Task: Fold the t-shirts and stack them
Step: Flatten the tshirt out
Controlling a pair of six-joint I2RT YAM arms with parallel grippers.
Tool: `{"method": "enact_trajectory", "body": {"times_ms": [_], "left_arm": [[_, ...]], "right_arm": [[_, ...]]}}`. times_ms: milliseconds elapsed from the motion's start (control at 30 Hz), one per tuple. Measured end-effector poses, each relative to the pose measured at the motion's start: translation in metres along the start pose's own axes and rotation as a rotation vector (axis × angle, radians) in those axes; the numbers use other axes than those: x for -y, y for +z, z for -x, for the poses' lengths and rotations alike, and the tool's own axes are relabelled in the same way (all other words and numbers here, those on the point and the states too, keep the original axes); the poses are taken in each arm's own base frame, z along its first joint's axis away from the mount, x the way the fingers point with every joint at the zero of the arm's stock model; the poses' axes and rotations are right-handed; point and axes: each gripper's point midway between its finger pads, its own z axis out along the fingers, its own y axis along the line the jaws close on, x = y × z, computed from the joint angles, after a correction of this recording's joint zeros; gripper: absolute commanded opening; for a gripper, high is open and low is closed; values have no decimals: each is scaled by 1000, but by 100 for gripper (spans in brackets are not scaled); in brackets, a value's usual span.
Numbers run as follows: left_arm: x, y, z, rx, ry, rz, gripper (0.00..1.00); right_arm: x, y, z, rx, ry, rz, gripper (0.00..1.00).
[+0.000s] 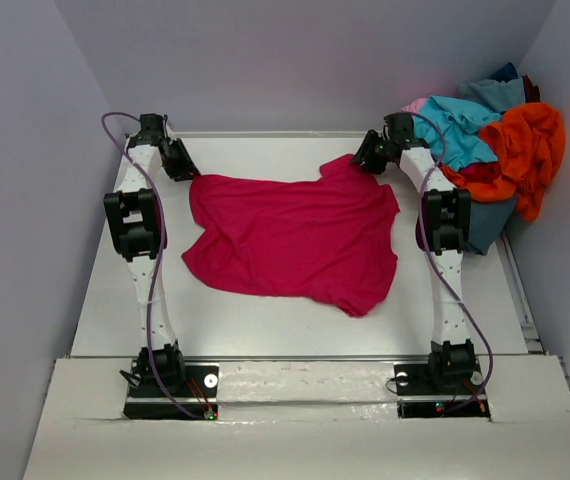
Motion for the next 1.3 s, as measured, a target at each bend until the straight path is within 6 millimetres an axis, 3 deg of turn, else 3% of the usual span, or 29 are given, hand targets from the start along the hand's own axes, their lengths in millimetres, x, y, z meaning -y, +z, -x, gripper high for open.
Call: {"method": "enact_trajectory", "body": {"times_ms": [233, 367, 400, 533, 1033, 1300], "left_arm": [[1, 0, -3, -13, 1, -9, 21], [2, 0, -3, -15, 2, -14, 6], [2, 0, -4, -15, 1, -14, 6], [2, 0, -4, -16, 2, -15, 6], [2, -5, -1, -5, 3, -4, 6], [34, -63, 26, 102, 40, -30, 6]], "right_arm": [[2, -3, -3, -16, 7, -17, 44], [4, -3, -5, -30, 10, -30, 28], [4, -3, -6, -32, 11, -32, 28], [7, -2, -9, -44, 15, -43, 7], [13, -10, -14, -59, 21, -99, 7], [2, -48, -10, -62, 19, -145, 7]]}}
